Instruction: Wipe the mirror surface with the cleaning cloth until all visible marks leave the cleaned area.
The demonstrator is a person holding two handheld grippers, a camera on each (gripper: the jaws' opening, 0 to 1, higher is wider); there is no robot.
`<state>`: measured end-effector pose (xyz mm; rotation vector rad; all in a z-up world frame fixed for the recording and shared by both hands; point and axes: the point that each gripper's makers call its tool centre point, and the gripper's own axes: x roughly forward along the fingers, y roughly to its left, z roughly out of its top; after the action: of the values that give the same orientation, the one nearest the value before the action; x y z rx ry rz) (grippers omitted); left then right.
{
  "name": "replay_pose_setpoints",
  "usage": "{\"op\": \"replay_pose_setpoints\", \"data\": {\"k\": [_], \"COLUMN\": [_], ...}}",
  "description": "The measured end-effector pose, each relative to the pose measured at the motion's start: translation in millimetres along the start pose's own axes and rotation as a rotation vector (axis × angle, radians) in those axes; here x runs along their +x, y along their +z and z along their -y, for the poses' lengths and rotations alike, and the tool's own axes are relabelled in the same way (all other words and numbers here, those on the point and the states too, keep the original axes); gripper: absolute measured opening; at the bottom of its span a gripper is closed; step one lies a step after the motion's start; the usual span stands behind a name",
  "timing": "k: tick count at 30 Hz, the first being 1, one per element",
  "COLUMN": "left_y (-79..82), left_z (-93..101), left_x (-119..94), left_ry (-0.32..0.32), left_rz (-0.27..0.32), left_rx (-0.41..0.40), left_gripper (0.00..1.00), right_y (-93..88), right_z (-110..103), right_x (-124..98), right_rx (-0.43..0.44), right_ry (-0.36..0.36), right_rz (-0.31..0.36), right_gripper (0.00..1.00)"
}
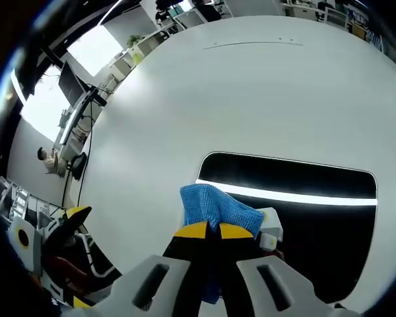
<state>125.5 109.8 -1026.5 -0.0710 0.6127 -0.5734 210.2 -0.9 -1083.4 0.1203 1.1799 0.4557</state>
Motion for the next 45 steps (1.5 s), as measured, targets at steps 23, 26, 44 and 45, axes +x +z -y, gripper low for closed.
{"op": "replay_pose_setpoints", "data": {"k": [23,26,44,45], "left_y": [-0.3,-0.1,-1.1,-1.6], "left_z": [-6.4,-5.8,0.4,0.3], "left_x": [3,3,6,6], "left_ry": [0.003,0.003,0.0,-0.001], "left_rz": [-0.019,-0.019,-0.024,-0.024], "left_rx": [-0.006,-0.006,-0.005,-0.005], "left_gripper": [0.99,0.99,0.99,0.99], "right_y": [42.5,46.6,48.5,48.5], "right_z": [9,8,11,11], "right_x": [18,19,18,18], "right_rx": [-0.045,-0.061,-0.073,-0.078], "right_ry": [-0.009,-0.013,0.011,0.012], "right_rz": [0.008,0.011,0.012,0.014], "right_gripper": [0.0,0.0,0.0,0.0]}}
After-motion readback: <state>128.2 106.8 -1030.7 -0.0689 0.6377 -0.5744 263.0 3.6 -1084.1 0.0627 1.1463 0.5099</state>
